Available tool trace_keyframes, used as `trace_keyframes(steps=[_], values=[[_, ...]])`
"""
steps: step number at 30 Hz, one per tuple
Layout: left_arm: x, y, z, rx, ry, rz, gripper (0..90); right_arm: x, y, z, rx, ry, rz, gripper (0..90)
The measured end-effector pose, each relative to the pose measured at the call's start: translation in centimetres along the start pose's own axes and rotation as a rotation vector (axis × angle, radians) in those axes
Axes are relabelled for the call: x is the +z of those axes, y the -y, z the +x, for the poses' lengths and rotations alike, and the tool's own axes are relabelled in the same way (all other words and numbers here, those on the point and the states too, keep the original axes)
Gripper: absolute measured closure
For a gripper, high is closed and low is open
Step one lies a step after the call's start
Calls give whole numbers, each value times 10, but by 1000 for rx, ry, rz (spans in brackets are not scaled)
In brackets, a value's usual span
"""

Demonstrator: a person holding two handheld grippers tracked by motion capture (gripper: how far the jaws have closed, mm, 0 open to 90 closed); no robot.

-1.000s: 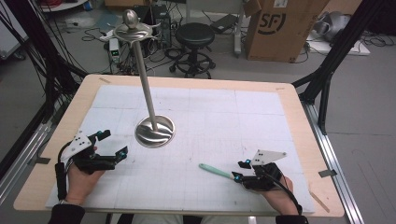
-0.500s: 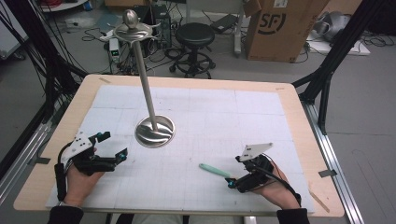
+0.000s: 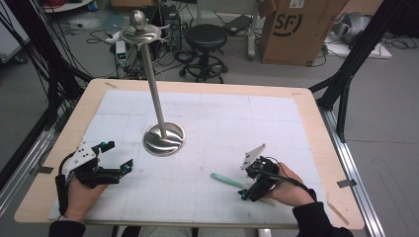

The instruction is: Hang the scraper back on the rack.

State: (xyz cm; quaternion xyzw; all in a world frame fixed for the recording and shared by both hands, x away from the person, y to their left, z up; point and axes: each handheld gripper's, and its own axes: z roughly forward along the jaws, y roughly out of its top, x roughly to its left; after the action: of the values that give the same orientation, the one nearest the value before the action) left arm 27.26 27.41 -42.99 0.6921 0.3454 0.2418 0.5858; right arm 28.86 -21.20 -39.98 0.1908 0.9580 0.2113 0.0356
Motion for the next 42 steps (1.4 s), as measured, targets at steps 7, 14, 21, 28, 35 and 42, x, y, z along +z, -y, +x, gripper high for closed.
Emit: trace_keyframes(steps=[7,14,21,28,35,42], values=[[1,0,-1,1,1,-1,23,8,-9,-4,-30,-12,135,225],[1,0,0,1,4,-1,23,17,-15,-9,-8,-70,224,411],[1,0,0,0,4,-2,23,17,-19,-5,-45,-28,292,530],[1,0,0,-1,6,-1,23,16,-20,1,-42,3,360,624],[1,0,0,0,7,-1,23,19,-27,2,-60,5,420,805],[2,0,0,1,6,0,23,12,-23,5,-65,-5,333,810]])
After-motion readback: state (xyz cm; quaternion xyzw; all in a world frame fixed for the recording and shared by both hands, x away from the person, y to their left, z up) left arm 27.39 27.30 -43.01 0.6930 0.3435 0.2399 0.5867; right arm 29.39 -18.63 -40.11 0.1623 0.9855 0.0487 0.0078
